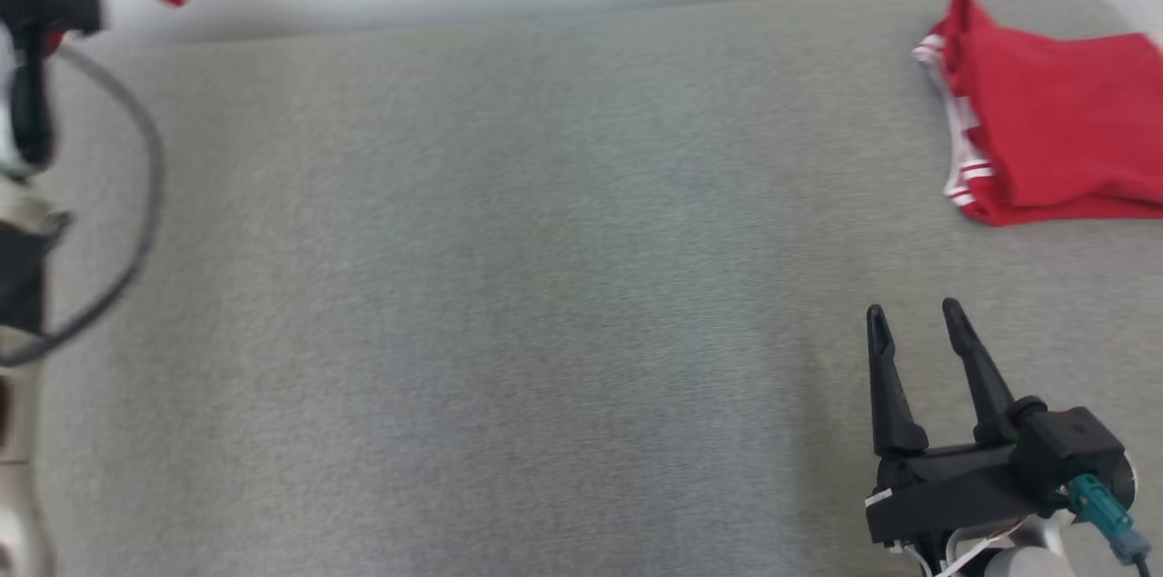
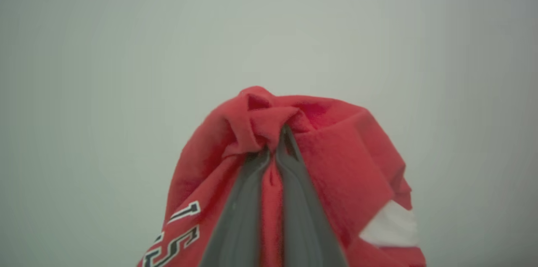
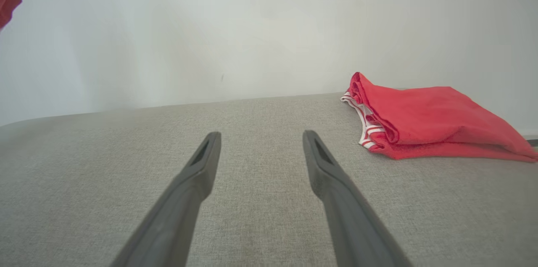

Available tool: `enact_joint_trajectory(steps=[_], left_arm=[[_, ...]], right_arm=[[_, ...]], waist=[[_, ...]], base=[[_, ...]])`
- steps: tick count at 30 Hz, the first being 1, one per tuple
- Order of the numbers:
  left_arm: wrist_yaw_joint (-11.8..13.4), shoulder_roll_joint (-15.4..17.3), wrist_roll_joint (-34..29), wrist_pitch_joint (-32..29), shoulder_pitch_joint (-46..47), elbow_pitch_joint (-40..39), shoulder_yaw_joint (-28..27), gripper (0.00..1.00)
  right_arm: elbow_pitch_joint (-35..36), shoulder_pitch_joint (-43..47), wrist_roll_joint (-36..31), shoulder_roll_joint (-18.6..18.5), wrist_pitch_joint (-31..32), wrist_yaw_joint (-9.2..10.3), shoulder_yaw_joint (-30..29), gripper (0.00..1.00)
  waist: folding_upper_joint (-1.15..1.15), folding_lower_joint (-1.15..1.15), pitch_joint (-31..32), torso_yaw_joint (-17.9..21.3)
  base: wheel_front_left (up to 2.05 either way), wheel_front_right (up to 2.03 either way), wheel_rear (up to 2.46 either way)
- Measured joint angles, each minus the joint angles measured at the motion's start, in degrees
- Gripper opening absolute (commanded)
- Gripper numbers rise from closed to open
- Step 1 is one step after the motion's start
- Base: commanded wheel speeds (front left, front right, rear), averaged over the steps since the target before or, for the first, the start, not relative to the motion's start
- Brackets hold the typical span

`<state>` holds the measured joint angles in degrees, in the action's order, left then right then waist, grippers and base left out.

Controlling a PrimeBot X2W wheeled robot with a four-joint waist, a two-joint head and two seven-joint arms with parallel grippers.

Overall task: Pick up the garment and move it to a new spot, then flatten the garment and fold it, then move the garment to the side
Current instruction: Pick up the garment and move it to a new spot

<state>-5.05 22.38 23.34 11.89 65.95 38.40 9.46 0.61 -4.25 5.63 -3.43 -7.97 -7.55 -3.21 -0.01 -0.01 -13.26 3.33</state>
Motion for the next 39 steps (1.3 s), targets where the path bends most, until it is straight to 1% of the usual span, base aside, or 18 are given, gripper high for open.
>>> enact_joint_trajectory(steps=[6, 10, 12, 16, 18, 20, 22, 24, 26, 31, 32, 33, 34, 35, 37, 39], left_arm=[[2.0, -4.3, -0.1, -5.1, -2.7, -13.6, 3.4, 0.0], [3.5, -7.2, 0.0, -7.7, -7.1, -21.5, 6.0, 0.0], [4.5, -8.7, 0.2, -8.7, -10.4, -24.3, 7.2, 0.0], [6.3, -10.0, 0.3, -9.5, -17.1, -28.5, 9.0, 0.0], [6.6, -10.7, 0.5, -9.5, -20.6, -29.8, 10.0, 0.0], [6.9, -11.5, 1.2, -9.4, -24.5, -30.2, 10.8, 0.0], [7.1, -11.7, 1.4, -9.2, -28.0, -29.8, 11.6, 0.0], [7.1, -12.1, 2.4, -8.4, -31.5, -28.1, 12.0, 0.0], [7.0, -11.7, 1.4, -7.7, -34.2, -25.2, 13.3, 0.0], [4.6, -13.8, 4.8, -4.9, -38.5, -16.7, 14.1, 0.0], [4.4, -13.7, 3.8, -4.8, -38.8, -14.5, 15.3, 0.0], [4.1, -13.8, 3.0, -4.1, -39.0, -12.9, 16.0, 0.31], [4.0, -14.1, 3.1, -3.3, -39.0, -11.7, 16.1, 0.77], [3.7, -14.4, 3.1, -2.5, -39.0, -10.9, 16.3, 1.0], [3.4, -15.2, 3.1, -0.7, -38.9, -10.2, 16.5, 1.0], [3.2, -15.2, 2.7, 0.4, -38.5, -10.3, 16.6, 1.0]], right_arm=[[-3.1, 0.1, 0.9, 0.3, -1.7, 0.0, 0.5, 1.0], [-4.7, 0.2, 1.4, 0.4, -2.7, 0.0, 0.4, 1.0], [-5.4, 0.1, 2.0, 0.4, -3.0, 0.0, 0.6, 1.0], [-6.3, 0.1, 2.4, 0.5, -3.5, 0.0, 1.2, 1.0], [-6.7, 0.1, 2.4, 0.5, -3.8, 0.0, 1.0, 1.0], [-6.9, 0.1, 2.4, 0.5, -4.0, 0.0, 0.9, 1.0], [-7.1, 0.1, 2.4, 0.5, -4.0, 0.0, 0.9, 1.0], [-7.1, 0.0, 2.4, 0.5, -4.1, 0.0, 0.9, 1.0], [-7.3, -0.2, 2.4, 0.5, -4.1, 0.0, 1.2, 1.0], [-7.8, -0.8, 2.4, 0.5, -4.0, 0.0, 1.9, 1.0], [-7.9, -0.9, 2.4, 0.5, -4.0, 0.0, 2.0, 1.0], [-8.0, -1.0, 2.4, 0.5, -4.0, 0.0, 2.0, 1.0], [-8.1, -1.0, 2.4, 0.5, -4.0, 0.0, 2.1, 1.0], [-8.2, -1.0, 2.4, 0.5, -4.0, 0.0, 2.1, 1.0], [-8.4, -0.8, 2.4, 0.5, -3.9, 0.0, 1.8, 1.0], [-8.5, -0.2, 2.3, 0.5, -3.8, 0.0, 1.5, 1.0]], waist=[[0.0, 0.0, 1.5, 3.5], [0.0, 0.0, 2.0, 5.9], [0.0, 0.0, 2.2, 7.0], [0.0, 0.0, 2.5, 9.0], [0.0, 0.0, 2.6, 9.8], [0.0, 0.0, 2.7, 10.3], [0.0, 0.0, 2.7, 10.5], [0.0, 0.0, 2.5, 10.6], [0.0, 0.01, 2.2, 10.5], [0.0, 0.01, 2.1, 10.2], [0.0, 0.01, 2.2, 10.1], [0.01, 0.01, 2.3, 10.1], [0.01, 0.01, 2.5, 10.0], [0.0, 0.02, 2.7, 9.9], [0.01, 0.01, 3.4, 9.6], [0.01, 0.01, 4.2, 9.2]], base=[[0.0, 0.0, 0.0], [0.0, 0.0, 0.0], [0.0, 0.0, 0.0], [0.0, 0.0, 0.0], [0.0, 0.0, 0.0], [0.0, 0.0, 0.0], [0.0, 0.0, 0.0], [0.0, 0.0, 0.0], [0.0, 0.0, 0.0], [0.0, 0.0, 0.0], [0.0, 0.0, 0.0], [0.0, 0.0, 0.0], [0.0, 0.0, 0.0], [0.0, 0.0, 0.0], [0.0, 0.0, 0.0], [0.0, 0.0, 0.0]])
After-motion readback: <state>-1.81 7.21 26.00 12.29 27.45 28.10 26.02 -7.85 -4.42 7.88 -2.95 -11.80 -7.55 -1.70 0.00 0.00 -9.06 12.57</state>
